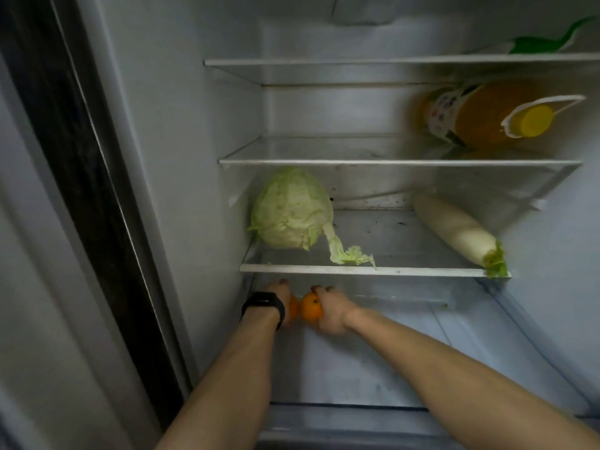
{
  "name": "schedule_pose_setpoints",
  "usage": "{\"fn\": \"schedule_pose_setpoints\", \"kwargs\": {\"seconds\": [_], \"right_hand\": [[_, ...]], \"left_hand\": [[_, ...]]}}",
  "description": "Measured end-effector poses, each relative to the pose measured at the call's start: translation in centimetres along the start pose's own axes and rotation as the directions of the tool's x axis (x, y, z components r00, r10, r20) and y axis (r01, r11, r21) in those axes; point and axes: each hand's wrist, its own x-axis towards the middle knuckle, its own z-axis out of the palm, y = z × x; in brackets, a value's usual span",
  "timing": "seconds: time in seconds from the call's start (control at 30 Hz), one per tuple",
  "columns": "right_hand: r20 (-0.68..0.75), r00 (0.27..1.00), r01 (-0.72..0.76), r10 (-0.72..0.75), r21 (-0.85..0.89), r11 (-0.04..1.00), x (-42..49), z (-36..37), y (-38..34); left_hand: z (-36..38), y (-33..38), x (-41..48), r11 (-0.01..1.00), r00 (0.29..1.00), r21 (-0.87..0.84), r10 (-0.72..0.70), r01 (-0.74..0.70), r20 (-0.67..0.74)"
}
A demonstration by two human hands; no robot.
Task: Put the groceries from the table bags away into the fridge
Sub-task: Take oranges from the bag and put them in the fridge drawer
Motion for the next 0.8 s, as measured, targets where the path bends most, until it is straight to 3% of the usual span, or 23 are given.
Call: {"fn": "schedule_pose_setpoints", "kwargs": {"seconds": [0.3,0.5,0.7,0.8], "right_hand": [[-0.093,0.994,-0.048,0.062,0.142,0.989,0.9,2.5,1.0],[-0.145,0.989,0.005,0.019,0.168,0.986,0.6,2.9,1.3],[-0.024,0.996,-0.086,0.090,0.117,0.989,-0.2,1.1,0.4],[0.061,0.992,-0.111,0.112,-0.024,0.994,-0.7,-0.4,-0.3]], "left_hand": [[1.3,0.1,1.3,0.996,0.996,0.003,-0.087,0.087,-0.035],[1.9,0.1,2.3,0.993,0.993,0.036,-0.106,0.108,-0.049],[1.4,0.2,1.7,0.991,0.993,0.069,-0.114,0.116,-0.031],[0.6,0.4,0.5,0.991,0.996,0.102,-0.088,0.090,-0.017]]}}
